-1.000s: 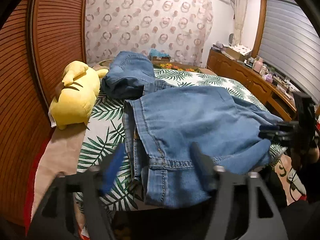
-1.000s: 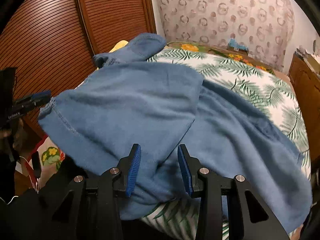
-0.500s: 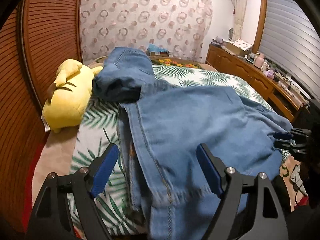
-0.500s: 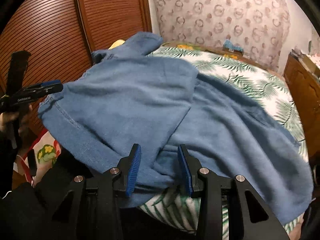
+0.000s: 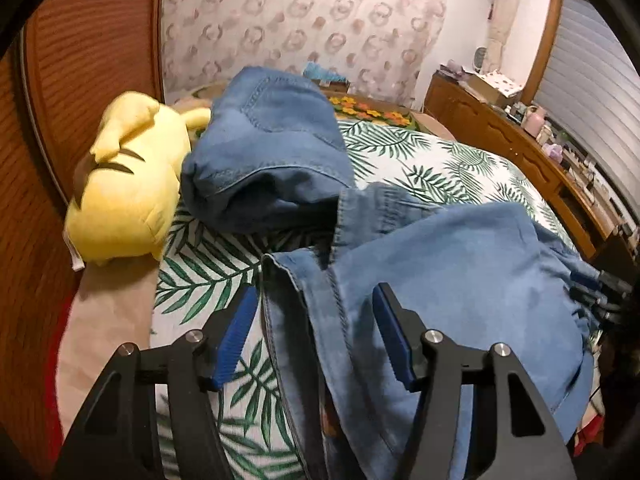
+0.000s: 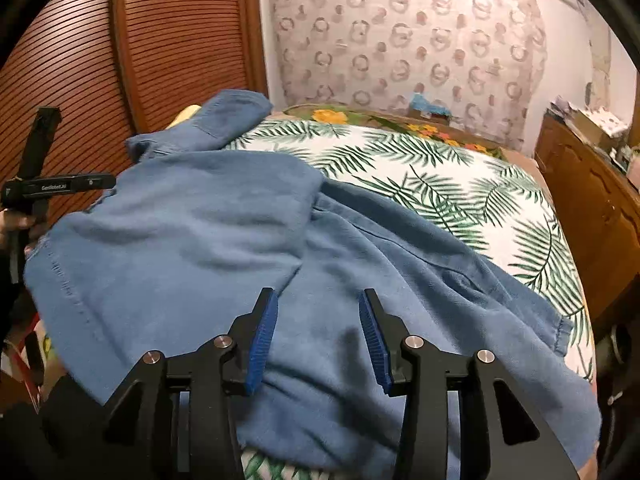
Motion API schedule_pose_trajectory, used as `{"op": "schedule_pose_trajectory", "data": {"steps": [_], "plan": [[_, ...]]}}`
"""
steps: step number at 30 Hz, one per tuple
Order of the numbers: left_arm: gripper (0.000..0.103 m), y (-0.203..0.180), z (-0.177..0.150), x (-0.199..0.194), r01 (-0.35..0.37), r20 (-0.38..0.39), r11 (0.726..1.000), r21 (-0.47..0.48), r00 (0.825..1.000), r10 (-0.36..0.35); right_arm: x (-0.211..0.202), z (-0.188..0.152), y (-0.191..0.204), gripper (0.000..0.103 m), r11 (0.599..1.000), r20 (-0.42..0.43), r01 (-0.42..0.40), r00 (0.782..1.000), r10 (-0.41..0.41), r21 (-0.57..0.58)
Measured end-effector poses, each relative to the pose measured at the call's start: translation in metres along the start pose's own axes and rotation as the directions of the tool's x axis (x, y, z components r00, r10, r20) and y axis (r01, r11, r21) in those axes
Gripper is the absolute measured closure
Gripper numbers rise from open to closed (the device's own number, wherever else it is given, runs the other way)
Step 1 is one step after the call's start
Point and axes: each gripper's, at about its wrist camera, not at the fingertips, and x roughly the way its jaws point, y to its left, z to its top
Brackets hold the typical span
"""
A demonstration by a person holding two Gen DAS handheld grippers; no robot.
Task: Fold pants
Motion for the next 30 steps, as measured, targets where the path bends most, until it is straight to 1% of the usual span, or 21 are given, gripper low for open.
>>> {"op": "schedule_pose_trajectory", "data": {"steps": [1,3,5,6,7,8,10,11,16,18,22,26,30], "plan": [[0.042,0.001,0.001,0.002,0.016,-0.006,1.000,-0.003,1.000,-0.016,0.003,0.000,-0.002,0.059,1.000,-0.006,-0.007,1.000,0.007,0.008],[0.050,-0.001,0.002,0.007,0.038,-0.020,0.999,0.010,0.999,-0.038,0.005,-0.003,-0.002,0.059,1.000,-0.014,-0.011,1.000,0.011,0.018],[0.065,-0.005,0.003,0.011,0.046,-0.027,0.998,0.033,0.999,-0.045,0.004,-0.008,-0.003,0.059,1.000,-0.018,-0.011,1.000,0.011,0.024],[0.071,-0.009,0.003,0.010,0.030,-0.014,0.998,0.056,0.999,-0.029,0.006,-0.008,-0.004,0.059,1.000,-0.020,-0.010,1.000,0.010,0.029],[0.080,-0.012,0.003,0.008,0.006,-0.007,0.997,0.075,1.000,-0.006,0.004,-0.010,-0.007,0.059,0.999,-0.022,-0.008,1.000,0.009,0.033],[0.083,-0.015,0.003,0.006,-0.011,0.005,0.996,0.093,1.000,0.010,0.003,-0.011,-0.009,0.059,0.999,-0.024,-0.006,1.000,0.007,0.039],[0.085,-0.021,0.004,-0.005,-0.025,0.048,0.993,0.114,0.999,0.019,0.004,-0.013,-0.018,0.059,0.998,-0.031,-0.004,1.000,0.006,0.059],[0.090,-0.023,0.005,-0.012,-0.026,0.070,0.993,0.114,0.997,0.018,0.003,-0.014,-0.021,0.059,0.998,-0.033,-0.005,0.999,0.007,0.069],[0.090,-0.027,0.020,-0.035,-0.053,0.135,0.991,0.126,0.990,0.036,-0.002,-0.013,-0.029,0.059,0.996,-0.027,-0.005,1.000,0.007,0.086],[0.091,-0.030,0.025,-0.039,-0.054,0.143,0.989,0.141,0.989,0.034,0.001,-0.013,-0.030,0.059,0.996,-0.029,-0.003,1.000,0.006,0.084],[0.091,-0.030,0.039,-0.036,-0.081,0.163,0.987,0.137,0.985,0.059,0.001,-0.015,-0.027,0.059,0.997,-0.029,-0.002,1.000,0.004,0.076],[0.091,-0.025,0.053,-0.027,-0.087,0.164,0.990,0.112,0.984,0.068,-0.001,-0.017,-0.028,0.059,0.997,-0.025,-0.004,1.000,0.006,0.076],[0.091,-0.028,0.053,-0.020,-0.106,0.146,0.987,0.117,0.985,0.089,-0.004,-0.019,-0.033,0.059,0.997,-0.026,-0.001,1.000,0.003,0.078]]}}
